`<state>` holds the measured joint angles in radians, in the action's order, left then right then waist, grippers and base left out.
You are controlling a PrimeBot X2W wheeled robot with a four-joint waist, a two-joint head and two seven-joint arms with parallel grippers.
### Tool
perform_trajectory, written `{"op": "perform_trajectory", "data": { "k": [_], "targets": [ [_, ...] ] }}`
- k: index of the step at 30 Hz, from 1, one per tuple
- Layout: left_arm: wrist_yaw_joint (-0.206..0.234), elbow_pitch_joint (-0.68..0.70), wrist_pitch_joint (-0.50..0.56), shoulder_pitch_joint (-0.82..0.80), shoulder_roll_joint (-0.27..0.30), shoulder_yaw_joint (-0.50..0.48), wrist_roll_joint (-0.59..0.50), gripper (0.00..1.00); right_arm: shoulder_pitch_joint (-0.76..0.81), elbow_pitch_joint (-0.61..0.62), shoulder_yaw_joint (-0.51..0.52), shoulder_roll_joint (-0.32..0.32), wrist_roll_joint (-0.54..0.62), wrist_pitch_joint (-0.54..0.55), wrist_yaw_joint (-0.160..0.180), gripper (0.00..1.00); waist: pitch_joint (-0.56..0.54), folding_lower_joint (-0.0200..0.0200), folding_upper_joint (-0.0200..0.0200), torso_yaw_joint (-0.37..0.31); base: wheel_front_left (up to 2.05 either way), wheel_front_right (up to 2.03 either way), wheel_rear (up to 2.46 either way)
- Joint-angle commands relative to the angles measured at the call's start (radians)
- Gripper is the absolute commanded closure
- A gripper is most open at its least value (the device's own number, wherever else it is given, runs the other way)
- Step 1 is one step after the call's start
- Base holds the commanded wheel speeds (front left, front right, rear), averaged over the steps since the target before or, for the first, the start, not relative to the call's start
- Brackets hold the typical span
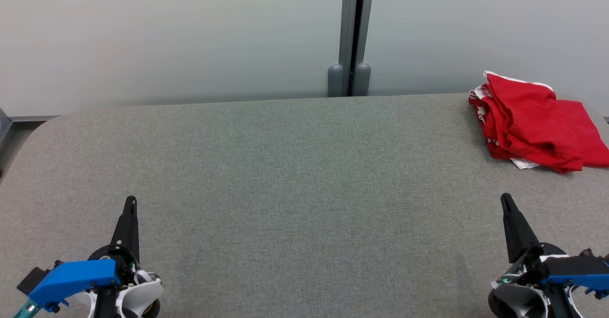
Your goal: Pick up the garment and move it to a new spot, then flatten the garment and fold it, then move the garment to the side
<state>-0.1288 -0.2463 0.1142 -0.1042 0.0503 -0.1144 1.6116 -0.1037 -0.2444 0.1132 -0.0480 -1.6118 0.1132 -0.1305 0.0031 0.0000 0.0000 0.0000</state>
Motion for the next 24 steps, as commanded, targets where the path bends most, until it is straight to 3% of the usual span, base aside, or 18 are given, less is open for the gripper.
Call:
{"op": "perform_trajectory", "data": {
  "k": [1,24],
  "targets": [
    [-0.004,0.004,0.003,-0.010,-0.001,-0.003,0.002,1.00,-0.010,-0.001,0.002,-0.004,-0.002,0.003,0.000,1.00,0.000,0.0000,0.0000,0.000,0.00,0.00,0.00],
    [-0.004,0.004,0.003,-0.010,-0.001,-0.002,0.003,1.00,-0.010,-0.001,0.002,-0.004,-0.003,0.003,0.000,1.00,0.000,0.0000,0.0000,0.000,0.00,0.00,0.00]
  ]
}}
